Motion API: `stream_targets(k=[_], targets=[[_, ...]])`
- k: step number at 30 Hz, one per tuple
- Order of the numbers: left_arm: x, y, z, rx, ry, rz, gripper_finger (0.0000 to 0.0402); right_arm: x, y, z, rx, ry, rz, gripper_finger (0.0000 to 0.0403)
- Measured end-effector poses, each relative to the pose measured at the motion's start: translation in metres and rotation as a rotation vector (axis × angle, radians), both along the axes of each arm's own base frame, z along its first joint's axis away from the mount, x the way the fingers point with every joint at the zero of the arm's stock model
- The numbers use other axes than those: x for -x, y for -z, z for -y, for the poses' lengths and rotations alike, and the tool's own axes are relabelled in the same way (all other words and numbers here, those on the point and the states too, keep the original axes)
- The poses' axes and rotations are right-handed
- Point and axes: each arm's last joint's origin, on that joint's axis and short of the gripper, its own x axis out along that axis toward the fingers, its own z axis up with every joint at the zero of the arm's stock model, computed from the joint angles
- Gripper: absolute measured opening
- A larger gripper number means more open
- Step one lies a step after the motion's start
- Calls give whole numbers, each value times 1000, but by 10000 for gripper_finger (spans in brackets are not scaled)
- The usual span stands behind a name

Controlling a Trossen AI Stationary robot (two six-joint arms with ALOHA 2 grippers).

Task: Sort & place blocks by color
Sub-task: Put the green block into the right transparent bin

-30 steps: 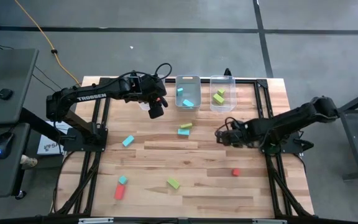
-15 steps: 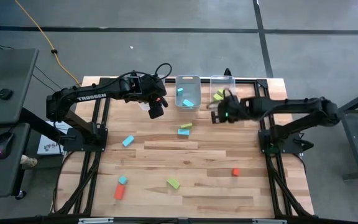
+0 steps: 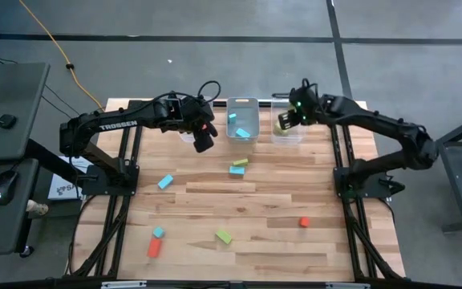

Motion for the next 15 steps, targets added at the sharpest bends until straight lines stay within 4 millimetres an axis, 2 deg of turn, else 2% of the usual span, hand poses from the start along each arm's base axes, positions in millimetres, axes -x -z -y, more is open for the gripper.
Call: stream_targets(k=[8,15], targets=[[0,0,0,25,-58,31,188,5,25,48,-88,-19,-49,113],[0,0,0,36,-86,46,188,0,58,69,-235,-49,-107,113]])
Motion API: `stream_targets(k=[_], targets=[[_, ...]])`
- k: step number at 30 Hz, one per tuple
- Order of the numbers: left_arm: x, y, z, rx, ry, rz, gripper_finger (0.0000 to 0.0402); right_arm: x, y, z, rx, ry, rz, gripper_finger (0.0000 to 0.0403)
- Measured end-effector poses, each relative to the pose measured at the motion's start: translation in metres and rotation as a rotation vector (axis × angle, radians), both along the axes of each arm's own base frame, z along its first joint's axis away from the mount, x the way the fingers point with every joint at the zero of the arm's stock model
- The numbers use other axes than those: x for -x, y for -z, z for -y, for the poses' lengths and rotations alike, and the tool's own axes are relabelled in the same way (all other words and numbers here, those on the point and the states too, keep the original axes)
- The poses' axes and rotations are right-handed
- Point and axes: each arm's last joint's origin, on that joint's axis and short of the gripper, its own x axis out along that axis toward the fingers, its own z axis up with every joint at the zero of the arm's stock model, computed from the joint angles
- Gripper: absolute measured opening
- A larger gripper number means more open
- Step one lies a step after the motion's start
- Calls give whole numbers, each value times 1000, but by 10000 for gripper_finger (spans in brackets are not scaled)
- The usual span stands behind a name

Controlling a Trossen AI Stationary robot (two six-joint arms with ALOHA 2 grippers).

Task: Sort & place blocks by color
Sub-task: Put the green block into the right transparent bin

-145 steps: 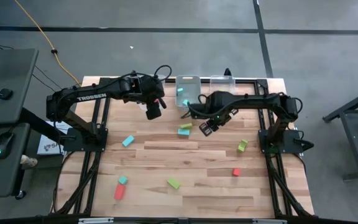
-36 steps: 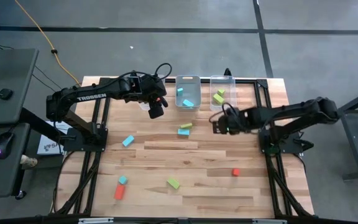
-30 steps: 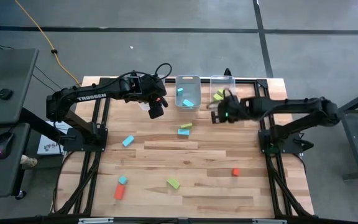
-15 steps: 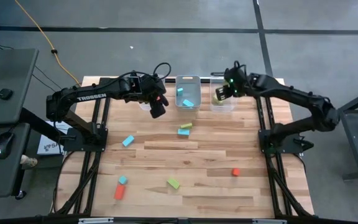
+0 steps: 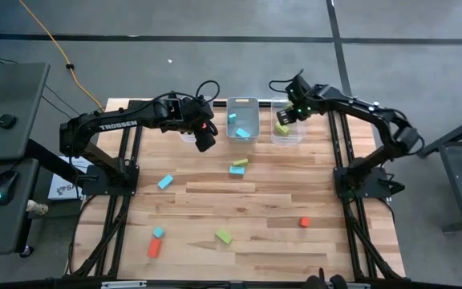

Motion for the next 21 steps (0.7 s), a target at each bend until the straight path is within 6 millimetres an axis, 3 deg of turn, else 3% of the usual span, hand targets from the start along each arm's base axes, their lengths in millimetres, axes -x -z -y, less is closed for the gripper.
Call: stream_targets(k=[11,21], targets=[[0,0,0,1,-3,2,188,-5,42,14,-146,-43,-128,113],[0,0,0,9,-21,11,188,-9,63,18,-201,-57,-187,113]])
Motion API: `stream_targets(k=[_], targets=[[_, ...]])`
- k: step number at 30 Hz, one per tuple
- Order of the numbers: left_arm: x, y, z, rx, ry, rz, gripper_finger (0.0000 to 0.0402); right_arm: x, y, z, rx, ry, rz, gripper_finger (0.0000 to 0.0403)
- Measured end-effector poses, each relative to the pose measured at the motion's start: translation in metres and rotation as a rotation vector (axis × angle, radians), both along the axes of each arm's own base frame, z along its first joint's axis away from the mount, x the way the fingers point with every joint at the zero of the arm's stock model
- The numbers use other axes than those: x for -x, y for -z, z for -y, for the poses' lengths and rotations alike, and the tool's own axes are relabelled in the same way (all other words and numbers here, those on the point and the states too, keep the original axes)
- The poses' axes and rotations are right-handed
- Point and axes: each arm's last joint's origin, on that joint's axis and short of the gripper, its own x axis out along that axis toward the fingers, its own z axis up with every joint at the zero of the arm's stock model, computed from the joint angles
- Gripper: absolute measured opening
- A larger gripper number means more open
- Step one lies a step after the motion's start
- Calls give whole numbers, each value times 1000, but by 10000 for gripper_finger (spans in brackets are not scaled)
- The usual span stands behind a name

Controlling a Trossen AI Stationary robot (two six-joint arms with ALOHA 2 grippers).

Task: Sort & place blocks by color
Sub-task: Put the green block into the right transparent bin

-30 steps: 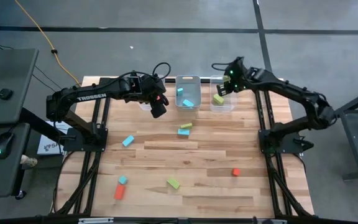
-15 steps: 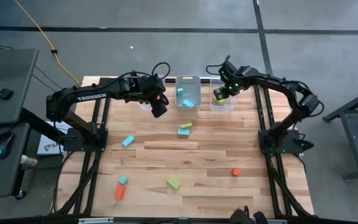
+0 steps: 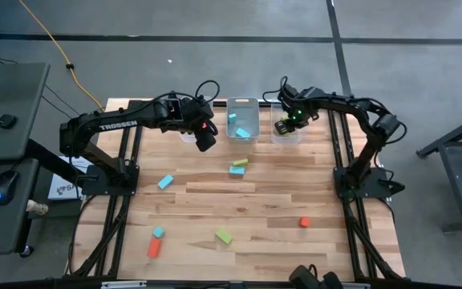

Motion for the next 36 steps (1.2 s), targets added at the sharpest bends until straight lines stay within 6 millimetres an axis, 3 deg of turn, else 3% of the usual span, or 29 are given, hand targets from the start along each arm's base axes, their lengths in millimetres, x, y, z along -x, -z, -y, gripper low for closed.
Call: stream_targets(k=[7,13,23,36], targets=[[0,0,0,-7,16,-9,188,1,1,1,4,22,-8,115],[0,0,0,-22,51,-27,188,6,1,6,9,50,-14,146],[0,0,0,-21,50,-27,188,10,1,10,6,38,0,135],[0,0,0,-11,29,-18,188,9,-1,11,12,42,-1,191]])
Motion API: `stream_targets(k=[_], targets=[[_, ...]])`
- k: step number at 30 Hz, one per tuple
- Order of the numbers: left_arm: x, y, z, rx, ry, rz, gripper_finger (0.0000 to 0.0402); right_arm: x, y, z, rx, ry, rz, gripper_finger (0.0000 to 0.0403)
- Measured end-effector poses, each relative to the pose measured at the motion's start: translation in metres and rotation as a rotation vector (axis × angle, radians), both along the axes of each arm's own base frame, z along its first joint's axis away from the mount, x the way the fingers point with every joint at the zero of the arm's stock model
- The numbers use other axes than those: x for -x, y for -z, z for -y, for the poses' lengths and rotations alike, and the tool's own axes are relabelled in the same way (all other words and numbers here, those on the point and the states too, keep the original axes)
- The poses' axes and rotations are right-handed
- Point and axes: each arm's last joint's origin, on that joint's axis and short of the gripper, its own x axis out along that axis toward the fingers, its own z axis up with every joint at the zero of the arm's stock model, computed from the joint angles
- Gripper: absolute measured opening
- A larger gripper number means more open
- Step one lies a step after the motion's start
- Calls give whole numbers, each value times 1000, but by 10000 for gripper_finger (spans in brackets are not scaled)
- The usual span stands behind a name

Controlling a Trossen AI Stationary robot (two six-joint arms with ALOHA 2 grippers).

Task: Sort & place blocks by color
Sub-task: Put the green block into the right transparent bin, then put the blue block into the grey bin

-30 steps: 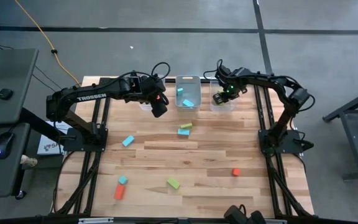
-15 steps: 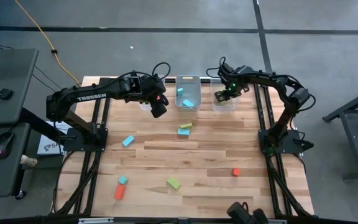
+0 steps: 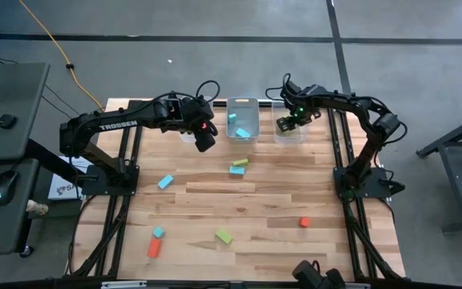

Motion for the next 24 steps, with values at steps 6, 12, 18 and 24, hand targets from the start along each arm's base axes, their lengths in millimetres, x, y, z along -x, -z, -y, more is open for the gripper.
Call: stream_targets(k=[6,12,18,24], targets=[[1,1,1,9,-8,-9,188,-7,-25,7,16,1,17,193],[5,3,3,77,-46,-18,188,-15,-60,17,74,-17,46,193],[12,7,6,138,-125,-65,188,-21,-93,24,143,-64,95,193],[18,10,16,216,-177,-127,188,-24,-125,27,198,-121,126,193]])
